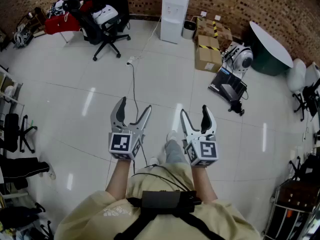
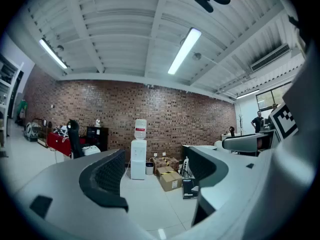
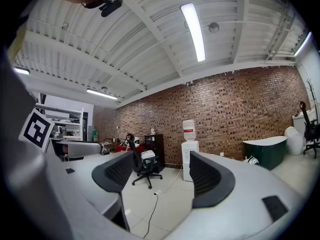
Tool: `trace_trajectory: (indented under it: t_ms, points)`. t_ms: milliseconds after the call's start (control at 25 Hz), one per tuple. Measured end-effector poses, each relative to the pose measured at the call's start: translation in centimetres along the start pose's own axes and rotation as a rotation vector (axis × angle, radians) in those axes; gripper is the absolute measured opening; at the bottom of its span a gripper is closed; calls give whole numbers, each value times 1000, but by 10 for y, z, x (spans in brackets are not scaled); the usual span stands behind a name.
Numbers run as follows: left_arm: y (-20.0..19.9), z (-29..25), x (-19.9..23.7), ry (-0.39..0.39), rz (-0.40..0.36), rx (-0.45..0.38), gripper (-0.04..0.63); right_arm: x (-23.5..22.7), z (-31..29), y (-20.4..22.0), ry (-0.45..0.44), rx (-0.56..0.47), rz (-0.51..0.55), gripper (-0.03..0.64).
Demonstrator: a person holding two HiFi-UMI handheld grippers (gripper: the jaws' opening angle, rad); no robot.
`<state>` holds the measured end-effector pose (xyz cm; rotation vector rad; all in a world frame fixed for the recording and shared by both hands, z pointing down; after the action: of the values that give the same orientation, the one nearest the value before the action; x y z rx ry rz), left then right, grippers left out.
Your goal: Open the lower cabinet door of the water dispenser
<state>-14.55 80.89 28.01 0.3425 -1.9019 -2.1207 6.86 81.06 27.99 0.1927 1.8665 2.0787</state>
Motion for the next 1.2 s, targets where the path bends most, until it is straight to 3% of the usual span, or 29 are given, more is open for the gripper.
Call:
trace_trajectory:
  t_ms: [200, 400, 680, 960, 1200]
  points:
    - [3, -60, 4, 5, -8, -5, 376, -50, -57, -4, 19, -24, -10, 367]
    - [-14, -132, 16, -5, -36, -45, 376, -93, -124, -33, 20, -117, -5, 367]
    - [-16, -223, -5, 36, -64, -48, 376, -161, -184, -41, 45, -144, -26, 367]
    - [2, -280, -3, -3, -32, 1, 376, -197, -215, -15, 35, -73, -51, 367]
    - [24, -303, 29, -46, -2, 61, 376, -192, -240, 25, -6, 27, -76, 367]
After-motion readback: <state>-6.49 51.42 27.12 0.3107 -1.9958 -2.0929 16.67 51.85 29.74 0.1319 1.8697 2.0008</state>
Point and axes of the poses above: the fingertips, and each gripper's own axes: z backward along the fingers, x to its left, y out of its underside, the point moved 1 cm from there along z, backward along the fingers, and after that the axes turned 10 degrees about -x, right-handed, at the moved point
